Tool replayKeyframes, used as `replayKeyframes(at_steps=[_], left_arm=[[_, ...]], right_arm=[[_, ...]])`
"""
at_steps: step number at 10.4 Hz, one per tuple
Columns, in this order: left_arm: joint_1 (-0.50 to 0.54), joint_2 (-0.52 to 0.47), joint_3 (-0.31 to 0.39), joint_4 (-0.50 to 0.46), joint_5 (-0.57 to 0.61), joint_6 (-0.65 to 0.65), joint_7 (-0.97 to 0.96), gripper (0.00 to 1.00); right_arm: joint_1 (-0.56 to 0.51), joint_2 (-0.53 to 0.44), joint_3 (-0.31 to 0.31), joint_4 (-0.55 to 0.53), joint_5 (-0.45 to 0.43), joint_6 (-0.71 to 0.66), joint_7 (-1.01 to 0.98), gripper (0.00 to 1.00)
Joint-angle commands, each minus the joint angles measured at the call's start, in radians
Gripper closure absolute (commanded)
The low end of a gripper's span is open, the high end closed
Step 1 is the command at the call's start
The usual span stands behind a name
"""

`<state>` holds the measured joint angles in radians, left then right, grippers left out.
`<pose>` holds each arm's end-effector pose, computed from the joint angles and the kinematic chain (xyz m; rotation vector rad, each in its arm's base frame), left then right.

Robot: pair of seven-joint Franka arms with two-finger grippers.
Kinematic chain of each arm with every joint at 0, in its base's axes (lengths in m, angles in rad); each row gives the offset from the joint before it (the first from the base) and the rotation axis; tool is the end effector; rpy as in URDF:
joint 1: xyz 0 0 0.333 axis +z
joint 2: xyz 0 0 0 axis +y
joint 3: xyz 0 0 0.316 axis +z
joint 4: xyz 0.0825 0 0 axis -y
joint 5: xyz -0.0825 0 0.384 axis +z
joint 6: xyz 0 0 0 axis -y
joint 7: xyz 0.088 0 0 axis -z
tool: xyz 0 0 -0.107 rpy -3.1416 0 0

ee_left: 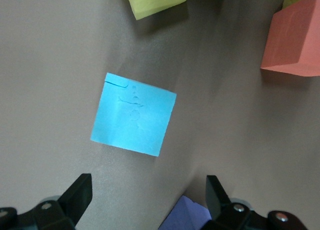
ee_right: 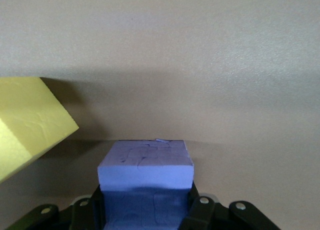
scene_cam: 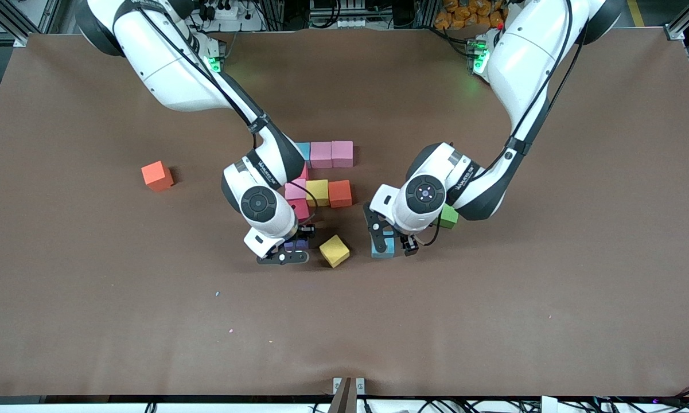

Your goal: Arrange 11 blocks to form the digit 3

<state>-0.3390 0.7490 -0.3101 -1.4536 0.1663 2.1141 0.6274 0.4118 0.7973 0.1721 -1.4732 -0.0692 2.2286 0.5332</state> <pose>0.5970 -0.3935 0.2517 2.4495 -1.8498 -0.0801 0.6092 0.3748 0.2060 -3.0962 -0.0693 0.0965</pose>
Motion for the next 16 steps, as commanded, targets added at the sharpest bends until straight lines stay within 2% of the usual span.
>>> replayKeyframes(at_steps=[1,4,5,6,10,13,16], left_arm=[[0.008,0.000,-0.001,0.001,-0.022,0.003,0.028,0.00],[0.008,0.000,-0.001,0.001,-0.022,0.003,0.028,0.00],[0.008,0.001,-0.001,0.002,-0.022,0.003,0.028,0.00],[0.008,0.001,-0.001,0.002,-0.022,0.004,0.028,0.00],[0.008,0.009,-0.003,0.004,-0.034,0.018,0.026,0.00],[0.002,0.015,-0.001,0.024,-0.174,0.067,0.000,0.00],[-0.024,0.042,-0.004,0.038,-0.195,0.199,-0.021,0.00]], right_arm=[[0.028,0.022,-0.014,0.039,-0.030,-0.014,0.028,0.78],[0.033,0.022,-0.014,0.037,-0.035,-0.014,0.034,0.78],[0.033,0.022,-0.014,0.036,-0.035,-0.014,0.036,0.66],[0.035,0.020,-0.014,0.036,-0.035,-0.014,0.040,0.01],[0.033,-0.003,-0.013,0.056,-0.032,-0.033,0.109,0.00],[0.015,0.002,-0.013,0.165,-0.026,-0.095,0.317,0.00],[-0.010,0.016,-0.011,0.209,-0.015,-0.061,0.613,0.00]])
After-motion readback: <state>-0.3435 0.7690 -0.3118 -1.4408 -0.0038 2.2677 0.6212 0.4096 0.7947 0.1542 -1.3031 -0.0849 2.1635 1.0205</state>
